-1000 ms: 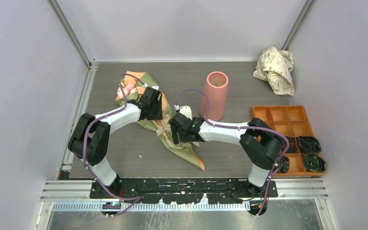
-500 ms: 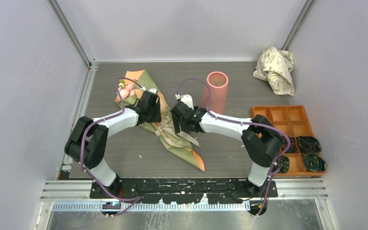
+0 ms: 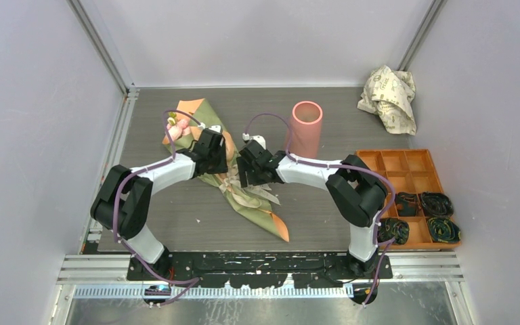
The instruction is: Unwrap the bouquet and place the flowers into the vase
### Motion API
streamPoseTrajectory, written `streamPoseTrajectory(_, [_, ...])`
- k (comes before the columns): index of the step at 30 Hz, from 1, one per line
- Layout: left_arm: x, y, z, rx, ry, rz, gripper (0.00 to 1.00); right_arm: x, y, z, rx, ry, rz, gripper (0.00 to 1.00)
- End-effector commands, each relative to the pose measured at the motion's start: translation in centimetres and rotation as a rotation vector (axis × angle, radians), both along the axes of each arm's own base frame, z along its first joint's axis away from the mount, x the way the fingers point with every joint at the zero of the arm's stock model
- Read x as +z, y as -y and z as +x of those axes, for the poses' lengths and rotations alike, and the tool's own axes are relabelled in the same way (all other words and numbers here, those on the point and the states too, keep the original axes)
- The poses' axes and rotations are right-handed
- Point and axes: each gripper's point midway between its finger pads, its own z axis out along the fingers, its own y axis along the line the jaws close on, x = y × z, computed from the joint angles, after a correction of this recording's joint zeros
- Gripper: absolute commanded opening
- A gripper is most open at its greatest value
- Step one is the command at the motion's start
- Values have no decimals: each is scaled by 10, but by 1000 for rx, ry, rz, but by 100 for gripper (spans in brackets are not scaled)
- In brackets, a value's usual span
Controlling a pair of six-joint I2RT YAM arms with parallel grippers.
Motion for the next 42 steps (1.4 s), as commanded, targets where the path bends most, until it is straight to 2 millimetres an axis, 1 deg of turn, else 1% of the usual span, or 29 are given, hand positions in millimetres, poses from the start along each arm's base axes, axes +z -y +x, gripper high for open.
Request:
streamPoseTrajectory(1, [-34,-19,-38,-5,-159,76,29,19,-30,8,21,24,130,66])
streamPoseTrajectory(2, [-35,-19,-38,-3,-161,76,30,18,-30,8,18,22,132,58])
streamPoseTrajectory(5, [-37,-19,-39,-4,-166,77,29,18,-28,9,-3,29,129,31])
streamPoseTrajectory(6, [-37,-19,-39,-5,-165,77,29,18,-26,9,-9,32,123,25])
streamPoseTrajectory(10, [-38,-19,-39,-3,-167,78,29,26,-16,12,-33,61,90,11])
streamPoseTrajectory(12, [-39,-20,-40,-4,-169,80,29,37,-7,14,-49,88,69,3])
streamPoseTrajectory(13, [-40,-20,-39,-2,-169,80,29,47,-1,15,-63,111,59,1])
streamPoseTrajectory(14, [-41,-20,-40,-2,-170,82,29,55,4,15,-69,129,49,1])
streamPoseTrajectory(17, [-45,-21,-40,1,-174,86,29,87,20,17,-91,193,35,1])
streamPoseTrajectory(20, [-52,-21,-41,5,-187,89,28,115,30,15,-94,241,38,1])
streamPoseTrajectory(22, [-56,-20,-41,6,-194,89,28,131,36,12,-99,262,53,1])
streamPoseTrajectory(24, [-60,-21,-42,9,-201,90,28,140,40,8,-100,272,61,1])
streamPoseTrajectory(27, [-65,-21,-43,12,-208,91,28,144,45,5,-103,273,65,1])
streamPoseTrajectory(31, [-71,-23,-45,13,-219,99,28,137,47,2,-104,261,55,1])
streamPoseTrajectory(32, [-72,-23,-46,13,-221,101,28,136,51,2,-117,261,44,1])
streamPoseTrajectory(34, [-75,-25,-47,16,-227,108,27,141,57,2,-135,281,37,1])
streamPoseTrajectory(35, [-76,-25,-47,17,-228,111,27,148,65,2,-153,300,25,1])
streamPoseTrajectory(36, [-77,-26,-48,15,-230,116,27,160,72,2,-165,325,18,1])
streamPoseTrajectory(38, [-79,-27,-49,18,-235,121,27,192,91,2,-190,397,-6,1])
streamPoseTrajectory(42, [-82,-27,-49,19,-242,120,27,268,143,-8,-287,564,-30,1])
